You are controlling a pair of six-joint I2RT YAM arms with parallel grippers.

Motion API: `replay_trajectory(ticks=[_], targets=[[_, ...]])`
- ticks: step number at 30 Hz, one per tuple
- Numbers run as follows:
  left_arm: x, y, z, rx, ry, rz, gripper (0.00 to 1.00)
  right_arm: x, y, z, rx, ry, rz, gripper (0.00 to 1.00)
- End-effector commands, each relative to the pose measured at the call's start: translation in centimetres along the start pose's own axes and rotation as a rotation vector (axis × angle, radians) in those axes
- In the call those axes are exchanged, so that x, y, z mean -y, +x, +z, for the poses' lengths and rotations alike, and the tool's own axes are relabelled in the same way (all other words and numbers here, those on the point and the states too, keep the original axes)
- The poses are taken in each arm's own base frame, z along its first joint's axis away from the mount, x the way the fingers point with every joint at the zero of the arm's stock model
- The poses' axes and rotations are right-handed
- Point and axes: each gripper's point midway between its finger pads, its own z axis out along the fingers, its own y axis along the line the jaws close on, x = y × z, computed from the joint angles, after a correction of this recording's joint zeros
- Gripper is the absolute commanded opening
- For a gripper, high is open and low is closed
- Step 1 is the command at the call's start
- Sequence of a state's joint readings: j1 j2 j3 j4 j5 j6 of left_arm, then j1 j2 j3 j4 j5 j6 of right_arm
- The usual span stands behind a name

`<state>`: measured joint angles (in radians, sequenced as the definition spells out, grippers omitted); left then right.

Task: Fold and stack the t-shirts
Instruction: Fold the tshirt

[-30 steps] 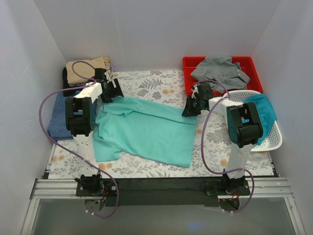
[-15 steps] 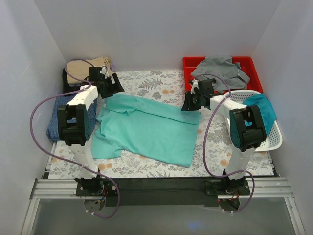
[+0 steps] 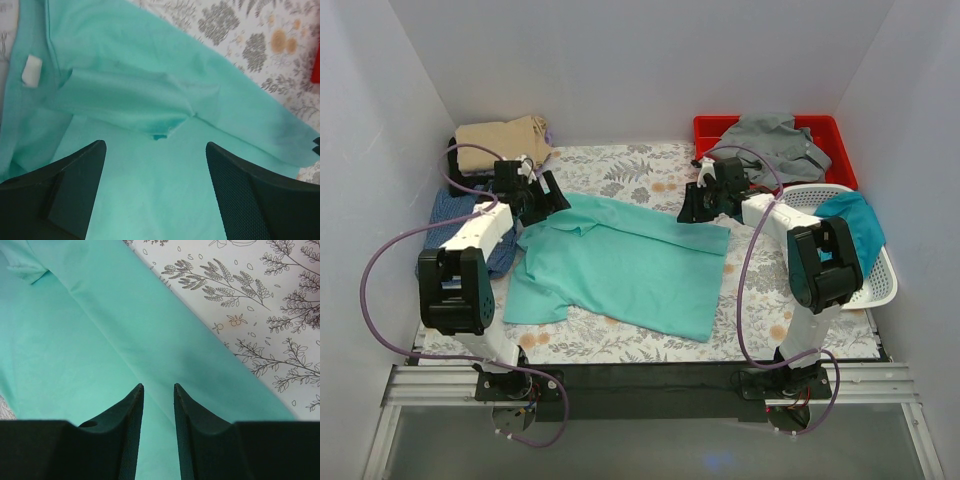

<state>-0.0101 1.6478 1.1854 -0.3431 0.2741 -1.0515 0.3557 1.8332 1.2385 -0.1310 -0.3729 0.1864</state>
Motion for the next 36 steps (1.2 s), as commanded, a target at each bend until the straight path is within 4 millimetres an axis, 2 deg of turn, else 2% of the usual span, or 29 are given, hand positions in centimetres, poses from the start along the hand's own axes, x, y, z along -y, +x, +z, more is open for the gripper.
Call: replay_trajectory(ticks=[1, 5, 9, 13, 18, 23, 26, 27, 29, 30, 33, 36], targets=[[-0.7, 1.2, -0.7, -0.005, -0.043, -0.029, 0.80, -1.8, -1.1, -1.2, 0.036, -0.048, -0.016, 0.37], [-2.1, 2.9, 0.4, -0.026, -0.090, -0.103, 0.80, -2.8, -0.7, -0.9, 0.025, -0.070, -0.022, 0.37], [-2.9, 3.6, 1.4, 0.001, -0.120, -0.200, 0.79, -3.4, 0.1, -0.4, 0.005, -0.081, -0.027, 0.37], [-2.9, 4.0, 2.2, 0.032, -0.143, -0.266, 0.78, -3.6, 0.6, -0.2, -0.006, -0.085, -0.024, 0.37], [-2.0, 5.5, 3.9, 0.027, -0.134, -0.348, 0.76, -3.5, 1.1, 0.1, -0.019, -0.089, -0.018, 0.37], [-1.2, 5.6, 5.4, 0.073, -0.159, -0.373, 0.72, -3.4, 1.5, 0.3, -0.029, -0.090, -0.019, 0.37], [-1.7, 5.5, 5.9, 0.103, -0.181, -0.396, 0.65, -3.3, 1.7, 0.3, -0.032, -0.087, -0.017, 0.37], [-1.7, 5.4, 5.9, 0.108, -0.185, -0.399, 0.56, -3.2, 1.8, 0.3, -0.035, -0.086, -0.018, 0.37], [-1.8, 5.4, 5.7, 0.115, -0.187, -0.403, 0.51, -3.1, 2.1, 0.3, -0.039, -0.080, -0.016, 0.37], [-1.8, 5.3, 5.6, 0.123, -0.189, -0.403, 0.44, -3.1, 2.0, 0.3, -0.037, -0.078, -0.014, 0.37], [-1.7, 4.8, 5.1, 0.145, -0.185, -0.393, 0.34, -3.0, 2.3, 0.4, -0.044, -0.078, -0.011, 0.36], [-1.6, 4.4, 4.9, 0.155, -0.184, -0.371, 0.15, -3.0, 2.5, 0.5, -0.049, -0.079, -0.003, 0.36]])
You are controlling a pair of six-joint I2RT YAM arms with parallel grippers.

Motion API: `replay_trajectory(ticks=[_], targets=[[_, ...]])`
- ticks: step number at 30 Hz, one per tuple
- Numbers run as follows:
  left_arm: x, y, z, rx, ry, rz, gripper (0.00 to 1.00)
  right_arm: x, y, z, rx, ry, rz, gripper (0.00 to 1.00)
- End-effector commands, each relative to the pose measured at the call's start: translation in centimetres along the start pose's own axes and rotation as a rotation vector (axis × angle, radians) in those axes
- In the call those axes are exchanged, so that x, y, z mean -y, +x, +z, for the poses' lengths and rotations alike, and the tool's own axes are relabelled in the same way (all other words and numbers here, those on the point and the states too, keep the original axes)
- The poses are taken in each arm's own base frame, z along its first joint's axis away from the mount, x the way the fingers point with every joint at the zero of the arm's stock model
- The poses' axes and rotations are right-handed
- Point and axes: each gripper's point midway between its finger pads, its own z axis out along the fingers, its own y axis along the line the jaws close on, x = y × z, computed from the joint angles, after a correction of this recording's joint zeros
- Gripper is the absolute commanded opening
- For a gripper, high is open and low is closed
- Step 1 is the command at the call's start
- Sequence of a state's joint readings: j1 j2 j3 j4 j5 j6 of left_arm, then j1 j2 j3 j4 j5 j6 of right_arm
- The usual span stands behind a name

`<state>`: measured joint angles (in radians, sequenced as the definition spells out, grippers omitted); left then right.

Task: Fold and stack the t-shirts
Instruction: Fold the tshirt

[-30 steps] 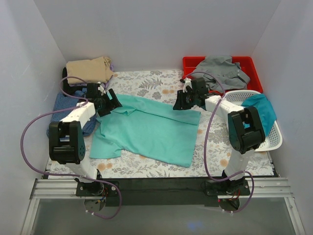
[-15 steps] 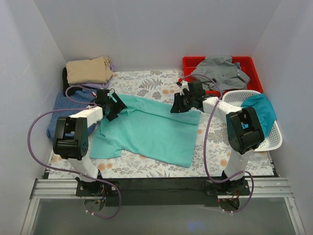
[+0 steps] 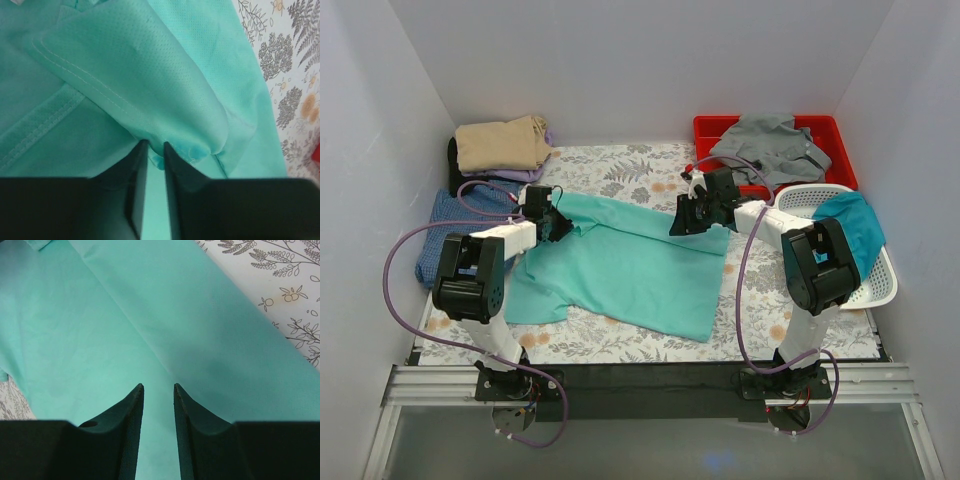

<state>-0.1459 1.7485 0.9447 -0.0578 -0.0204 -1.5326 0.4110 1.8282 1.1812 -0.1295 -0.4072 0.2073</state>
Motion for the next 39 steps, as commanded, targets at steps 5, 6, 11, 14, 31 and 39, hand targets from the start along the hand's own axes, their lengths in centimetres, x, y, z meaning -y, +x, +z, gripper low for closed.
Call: replay_trajectory(ticks=[5, 6, 11, 14, 31, 39], targets=[[1.4, -1.9, -0.9, 0.070, 0.035, 0.021, 0.00, -0.6, -0.7, -0.4, 0.026, -0.021, -0.013, 0.36], [1.5, -1.9, -0.8, 0.068, 0.037, 0.026, 0.00, -0.7, -0.7, -0.5, 0.028, -0.021, -0.014, 0.36], [2.6, -2.4, -1.2, 0.084, 0.061, 0.046, 0.00, -0.7, -0.4, -0.5, 0.024, -0.023, -0.011, 0.36], [3.8, -2.9, -2.4, 0.083, 0.092, 0.057, 0.00, -0.7, -0.2, -0.6, 0.022, -0.020, -0.008, 0.36], [4.5, -3.5, -7.0, -0.010, 0.007, 0.159, 0.00, -1.2, 0.3, -0.7, 0.021, -0.030, -0.006, 0.36], [1.1, -2.3, -6.4, -0.073, -0.132, 0.235, 0.31, -1.3, 0.4, -0.4, 0.015, -0.037, -0.005, 0.36]])
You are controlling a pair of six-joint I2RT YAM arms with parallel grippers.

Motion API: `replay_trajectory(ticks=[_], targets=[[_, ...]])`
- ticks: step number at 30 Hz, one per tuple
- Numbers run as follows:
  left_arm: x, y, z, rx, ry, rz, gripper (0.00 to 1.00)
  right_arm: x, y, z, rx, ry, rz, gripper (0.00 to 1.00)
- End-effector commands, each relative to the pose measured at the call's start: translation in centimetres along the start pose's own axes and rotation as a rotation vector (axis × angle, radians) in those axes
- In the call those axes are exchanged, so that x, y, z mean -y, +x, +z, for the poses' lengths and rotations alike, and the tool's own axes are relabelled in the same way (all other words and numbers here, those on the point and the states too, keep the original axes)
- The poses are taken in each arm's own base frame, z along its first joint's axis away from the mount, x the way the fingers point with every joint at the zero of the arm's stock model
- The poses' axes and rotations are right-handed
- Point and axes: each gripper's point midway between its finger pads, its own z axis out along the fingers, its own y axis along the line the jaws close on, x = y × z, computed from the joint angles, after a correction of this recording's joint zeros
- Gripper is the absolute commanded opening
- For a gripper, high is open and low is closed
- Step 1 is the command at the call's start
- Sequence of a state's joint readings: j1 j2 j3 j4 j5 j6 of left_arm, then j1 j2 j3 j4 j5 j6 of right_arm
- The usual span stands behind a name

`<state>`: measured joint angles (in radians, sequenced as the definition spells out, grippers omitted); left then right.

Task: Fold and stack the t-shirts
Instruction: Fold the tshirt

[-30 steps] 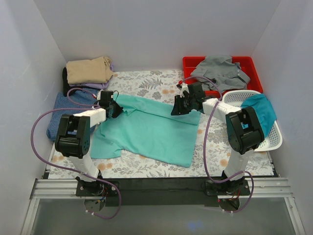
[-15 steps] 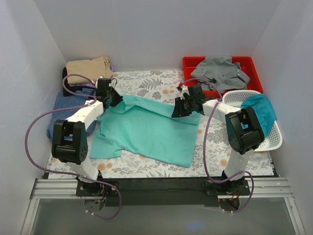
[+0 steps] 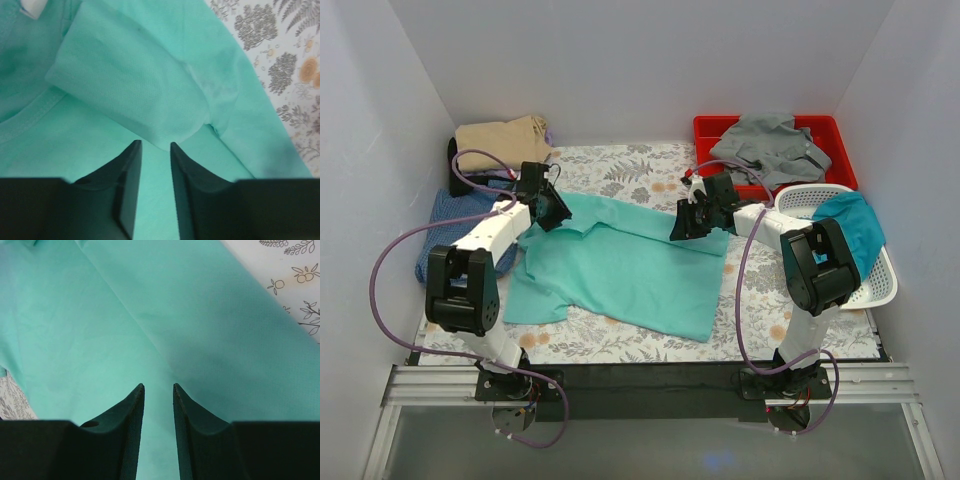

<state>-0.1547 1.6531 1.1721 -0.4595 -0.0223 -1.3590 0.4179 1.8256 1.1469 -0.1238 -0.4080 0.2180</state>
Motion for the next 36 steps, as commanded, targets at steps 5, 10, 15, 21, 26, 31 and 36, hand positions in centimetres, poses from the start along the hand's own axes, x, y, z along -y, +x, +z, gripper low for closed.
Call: replay_trajectory(ticks=[5, 10, 15, 21, 26, 31, 36], targets=[[-2.2, 0.0, -0.1, 0.016, -0.108, 0.060, 0.52, -1.4, -0.7, -0.4, 0.031, -0.045, -0.022, 0.36], [1.9, -3.7, -1.7, 0.160, 0.066, 0.063, 0.59, -1.4, -1.1, -0.4, 0.037, -0.042, -0.028, 0.36], [4.9, -6.4, -0.1, 0.202, 0.129, 0.052, 0.59, -1.2, -2.3, 0.1, 0.052, -0.034, -0.054, 0.36], [5.1, -4.2, 5.4, 0.102, 0.156, 0.062, 0.59, 0.2, -3.1, 1.3, 0.052, 0.013, -0.074, 0.35], [3.1, -0.5, 8.0, -0.019, 0.116, 0.057, 0.57, 2.4, -1.9, 1.9, 0.016, 0.097, -0.040, 0.35], [0.7, 1.1, 9.1, -0.056, 0.039, 0.073, 0.57, 5.0, 0.3, 1.9, -0.029, 0.214, 0.018, 0.35], [-1.4, 0.7, 11.8, -0.066, -0.083, 0.087, 0.57, 10.4, 1.8, 1.5, -0.108, 0.455, 0.098, 0.35]])
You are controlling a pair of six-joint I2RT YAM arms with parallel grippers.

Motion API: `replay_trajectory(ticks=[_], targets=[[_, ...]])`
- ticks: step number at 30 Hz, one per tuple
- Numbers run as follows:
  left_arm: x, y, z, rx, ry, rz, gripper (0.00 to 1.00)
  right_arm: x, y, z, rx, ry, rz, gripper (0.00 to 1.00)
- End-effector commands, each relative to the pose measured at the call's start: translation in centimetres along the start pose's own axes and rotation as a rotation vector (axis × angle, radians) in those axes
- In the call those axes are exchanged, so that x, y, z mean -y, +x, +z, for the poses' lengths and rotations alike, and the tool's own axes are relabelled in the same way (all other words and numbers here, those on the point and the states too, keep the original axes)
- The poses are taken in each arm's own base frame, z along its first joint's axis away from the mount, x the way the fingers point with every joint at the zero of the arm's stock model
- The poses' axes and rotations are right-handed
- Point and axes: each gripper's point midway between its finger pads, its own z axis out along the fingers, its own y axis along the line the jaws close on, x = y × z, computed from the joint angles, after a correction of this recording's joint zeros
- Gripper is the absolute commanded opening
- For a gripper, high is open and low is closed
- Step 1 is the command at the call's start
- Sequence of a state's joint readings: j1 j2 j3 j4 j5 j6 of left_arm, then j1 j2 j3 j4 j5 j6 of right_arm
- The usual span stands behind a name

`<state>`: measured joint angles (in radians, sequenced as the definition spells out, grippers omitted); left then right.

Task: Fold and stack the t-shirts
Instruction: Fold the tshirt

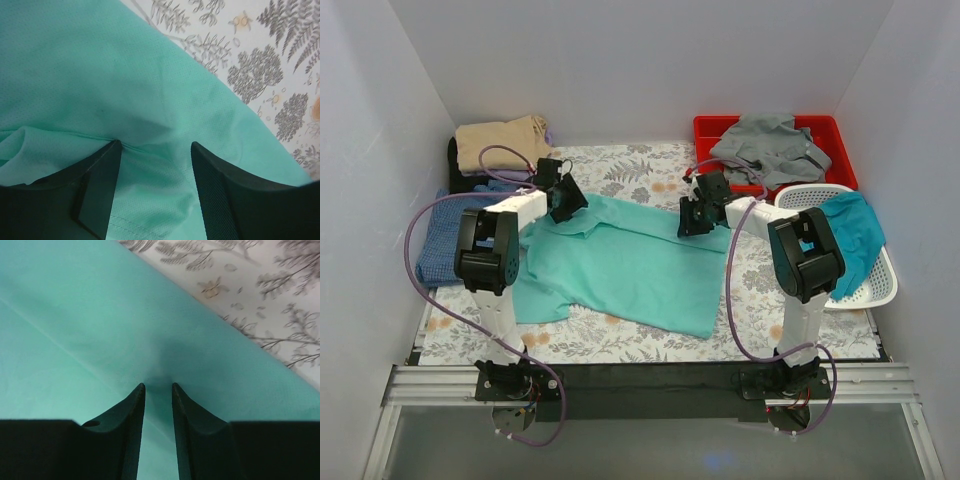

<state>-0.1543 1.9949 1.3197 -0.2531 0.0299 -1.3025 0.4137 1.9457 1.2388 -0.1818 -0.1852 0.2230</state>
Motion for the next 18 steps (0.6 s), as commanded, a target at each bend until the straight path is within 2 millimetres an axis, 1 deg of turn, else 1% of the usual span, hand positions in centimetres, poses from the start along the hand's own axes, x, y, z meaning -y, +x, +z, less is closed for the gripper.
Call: replay_trajectory(ticks=[1, 2, 3, 4, 5, 6, 7, 9, 11, 12, 13, 14, 15, 16, 17, 18], targets=[[-3.2, 1.1, 2.5, -0.048, -0.136, 0.030, 0.57, 6.5, 2.0, 1.2, -0.099, 0.265, 0.057, 0.35], [-2.9, 0.5, 2.7, -0.042, -0.138, 0.040, 0.57, 7.7, 2.4, 1.0, -0.128, 0.318, 0.061, 0.35], [-3.6, 0.3, 3.2, -0.042, -0.164, 0.039, 0.57, 8.3, 1.6, 1.0, -0.116, 0.341, 0.058, 0.35], [-3.6, -0.1, 3.5, -0.043, -0.166, 0.051, 0.57, 9.9, 2.2, 0.9, -0.147, 0.404, 0.049, 0.35], [-3.5, -0.4, 3.5, -0.046, -0.164, 0.053, 0.57, 10.7, 1.8, 1.1, -0.145, 0.431, 0.048, 0.35], [-3.4, -0.7, 3.5, -0.045, -0.167, 0.059, 0.57, 11.7, 2.1, 1.0, -0.162, 0.453, 0.045, 0.34], [-3.4, -0.8, 3.3, -0.047, -0.170, 0.064, 0.57, 12.2, 1.5, 0.8, -0.155, 0.455, 0.048, 0.34], [-3.4, -1.0, 2.6, -0.040, -0.173, 0.071, 0.57, 13.3, 1.0, 0.5, -0.156, 0.498, 0.020, 0.34], [-3.6, -1.0, 2.2, -0.044, -0.186, 0.076, 0.57, 13.9, 0.5, 0.3, -0.163, 0.508, -0.016, 0.33], [-3.0, -1.0, 1.7, -0.055, -0.158, 0.072, 0.56, 12.9, 0.0, -0.1, -0.154, 0.452, -0.044, 0.33], [-1.4, -1.2, 1.1, -0.051, -0.090, 0.083, 0.55, 11.5, -1.1, -0.6, -0.107, 0.388, -0.063, 0.33], [0.8, -1.8, -0.4, -0.038, 0.009, 0.095, 0.55, 9.5, -2.2, -1.3, -0.051, 0.298, -0.077, 0.33], [2.9, -3.1, -2.4, 0.009, 0.097, 0.113, 0.56, 7.5, -3.5, -2.4, 0.017, 0.206, -0.097, 0.34], [5.5, -5.4, -6.1, 0.097, 0.191, 0.141, 0.57, 5.1, -5.1, -3.6, 0.100, 0.111, -0.130, 0.36], [6.2, -5.8, -7.3, 0.115, 0.219, 0.153, 0.58, 4.1, -5.8, -5.0, 0.138, 0.092, -0.143, 0.36], [7.0, -6.6, -9.4, 0.148, 0.250, 0.168, 0.59, 2.9, -6.4, -6.4, 0.175, 0.063, -0.159, 0.36]])
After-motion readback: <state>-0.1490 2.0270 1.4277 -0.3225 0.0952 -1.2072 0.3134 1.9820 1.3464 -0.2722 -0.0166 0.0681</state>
